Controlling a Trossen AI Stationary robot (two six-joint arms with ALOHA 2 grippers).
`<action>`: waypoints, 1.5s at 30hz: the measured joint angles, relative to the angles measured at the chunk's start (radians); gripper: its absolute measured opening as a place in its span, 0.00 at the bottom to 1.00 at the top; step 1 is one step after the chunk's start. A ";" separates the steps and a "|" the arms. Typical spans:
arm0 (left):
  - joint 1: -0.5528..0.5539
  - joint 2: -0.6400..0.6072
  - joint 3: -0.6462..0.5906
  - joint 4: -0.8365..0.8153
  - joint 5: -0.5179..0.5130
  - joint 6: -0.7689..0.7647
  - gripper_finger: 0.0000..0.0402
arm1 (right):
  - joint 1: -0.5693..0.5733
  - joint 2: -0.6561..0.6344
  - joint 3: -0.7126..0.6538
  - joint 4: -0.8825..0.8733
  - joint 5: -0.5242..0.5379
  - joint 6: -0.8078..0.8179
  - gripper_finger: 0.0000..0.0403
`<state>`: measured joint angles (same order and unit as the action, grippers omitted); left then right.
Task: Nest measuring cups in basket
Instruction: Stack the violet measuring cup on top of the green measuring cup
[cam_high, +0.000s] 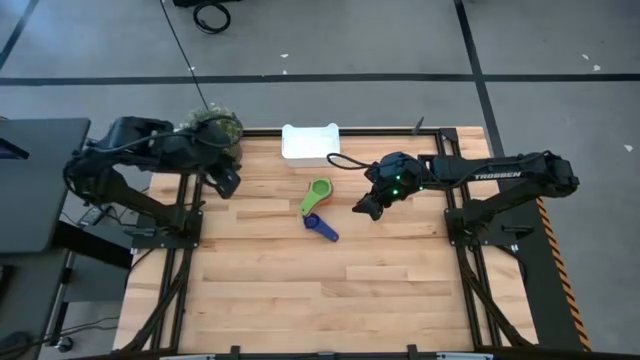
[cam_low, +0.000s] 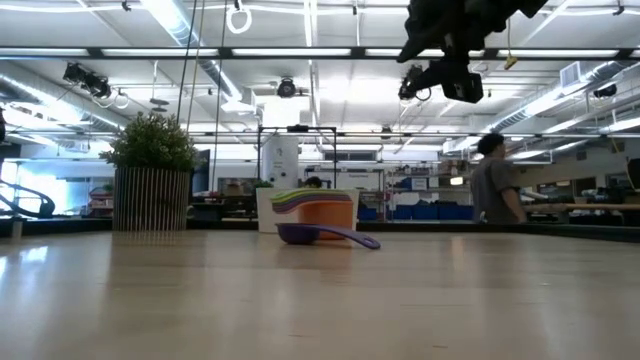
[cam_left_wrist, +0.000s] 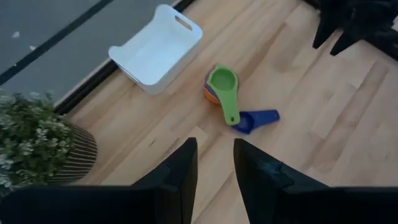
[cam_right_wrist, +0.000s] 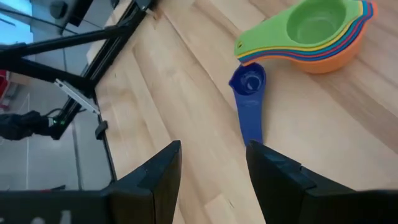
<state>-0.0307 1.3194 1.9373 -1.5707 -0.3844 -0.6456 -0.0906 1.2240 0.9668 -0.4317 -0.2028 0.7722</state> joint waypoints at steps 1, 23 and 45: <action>0.000 0.005 0.000 0.000 0.012 -0.001 0.28 | 0.000 0.000 0.000 -0.001 0.000 -0.003 0.47; -0.055 0.079 0.000 0.000 0.012 -0.298 0.28 | -0.012 0.095 0.000 -0.004 -0.030 -0.205 0.46; -0.069 0.077 0.000 0.000 0.037 -0.154 0.28 | 0.116 0.534 0.372 -0.222 0.232 -0.349 0.41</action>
<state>-0.0995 1.3965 1.9373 -1.5711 -0.3472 -0.7991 0.0257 1.7584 1.3386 -0.6540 0.0292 0.4234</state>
